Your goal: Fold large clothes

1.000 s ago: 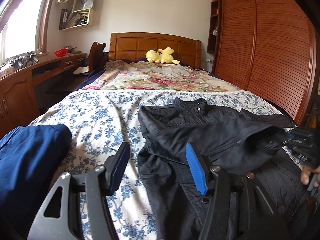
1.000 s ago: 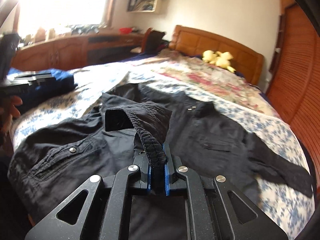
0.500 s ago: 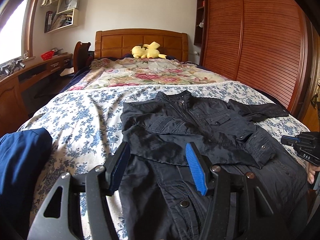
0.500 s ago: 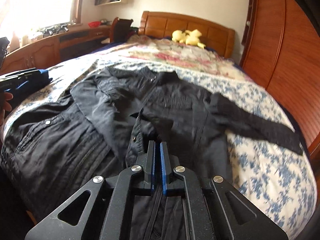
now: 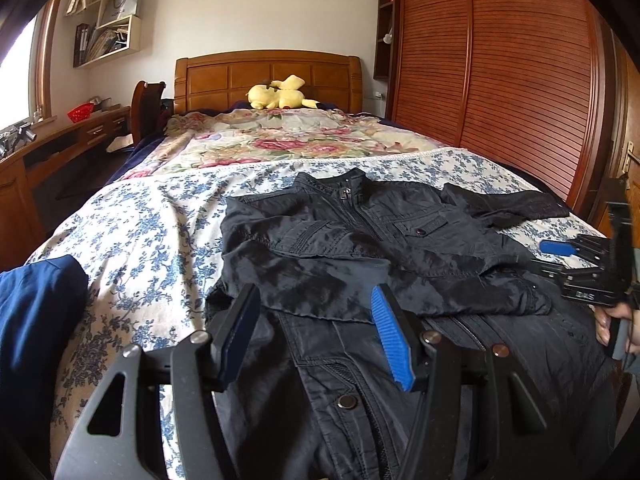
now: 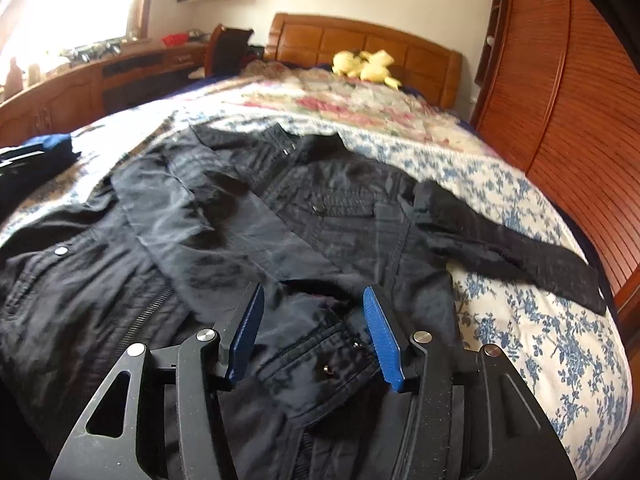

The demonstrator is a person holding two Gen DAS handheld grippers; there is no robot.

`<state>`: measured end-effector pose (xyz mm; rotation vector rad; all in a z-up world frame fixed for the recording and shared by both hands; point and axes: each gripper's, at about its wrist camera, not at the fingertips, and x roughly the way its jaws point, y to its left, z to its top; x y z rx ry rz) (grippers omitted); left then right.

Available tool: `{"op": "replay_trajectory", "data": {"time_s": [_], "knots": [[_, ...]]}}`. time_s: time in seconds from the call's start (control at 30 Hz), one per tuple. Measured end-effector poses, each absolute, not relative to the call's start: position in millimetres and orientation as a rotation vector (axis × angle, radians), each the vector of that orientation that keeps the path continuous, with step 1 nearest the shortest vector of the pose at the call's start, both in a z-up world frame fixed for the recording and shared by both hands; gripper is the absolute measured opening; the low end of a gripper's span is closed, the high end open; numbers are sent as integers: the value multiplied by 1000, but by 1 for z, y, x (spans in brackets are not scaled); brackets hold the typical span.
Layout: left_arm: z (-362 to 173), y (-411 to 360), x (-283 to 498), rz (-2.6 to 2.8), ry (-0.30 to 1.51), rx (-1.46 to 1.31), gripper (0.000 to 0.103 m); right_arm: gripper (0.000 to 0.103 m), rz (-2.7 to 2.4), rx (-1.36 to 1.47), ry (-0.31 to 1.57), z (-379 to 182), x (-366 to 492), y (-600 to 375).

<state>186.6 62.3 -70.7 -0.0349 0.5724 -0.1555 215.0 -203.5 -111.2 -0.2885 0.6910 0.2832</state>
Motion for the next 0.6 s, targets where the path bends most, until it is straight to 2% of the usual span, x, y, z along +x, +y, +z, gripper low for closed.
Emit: {"op": "replay_trajectory", "data": {"time_s": [0.3,0.6], "knots": [[-77,44,188,-193,596,-10,57,53,225,-233,737,-115,258,-234],[-84,30,189,-223,618,8,57,53,224,-226,911,-151,297,-254]]}}
